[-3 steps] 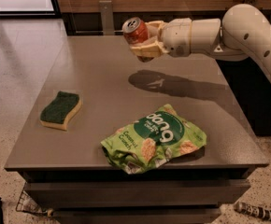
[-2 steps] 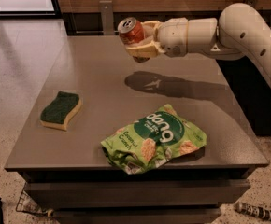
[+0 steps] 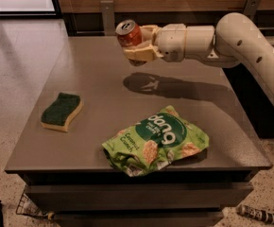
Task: Place coke can upright
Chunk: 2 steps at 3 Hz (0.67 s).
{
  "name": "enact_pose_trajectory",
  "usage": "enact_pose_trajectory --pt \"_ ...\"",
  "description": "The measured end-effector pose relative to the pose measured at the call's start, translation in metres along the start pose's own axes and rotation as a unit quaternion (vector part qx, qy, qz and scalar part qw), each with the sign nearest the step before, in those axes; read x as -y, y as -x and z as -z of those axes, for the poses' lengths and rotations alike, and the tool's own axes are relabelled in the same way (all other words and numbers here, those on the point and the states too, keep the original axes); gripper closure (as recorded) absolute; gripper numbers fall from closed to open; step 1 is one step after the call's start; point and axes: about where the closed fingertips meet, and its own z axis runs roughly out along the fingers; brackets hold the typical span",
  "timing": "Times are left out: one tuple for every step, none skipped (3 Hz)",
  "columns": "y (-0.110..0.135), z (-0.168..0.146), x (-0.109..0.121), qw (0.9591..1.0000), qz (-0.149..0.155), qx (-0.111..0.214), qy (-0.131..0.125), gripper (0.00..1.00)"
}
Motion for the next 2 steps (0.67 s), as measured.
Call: enact_pose_trajectory --pt "-0.007 -0.026 -0.017 0.9981 -0.041 0.045 0.013 1.0" --pt "-0.01 -0.041 -0.031 0.9966 -0.063 0.051 0.017 1.0"
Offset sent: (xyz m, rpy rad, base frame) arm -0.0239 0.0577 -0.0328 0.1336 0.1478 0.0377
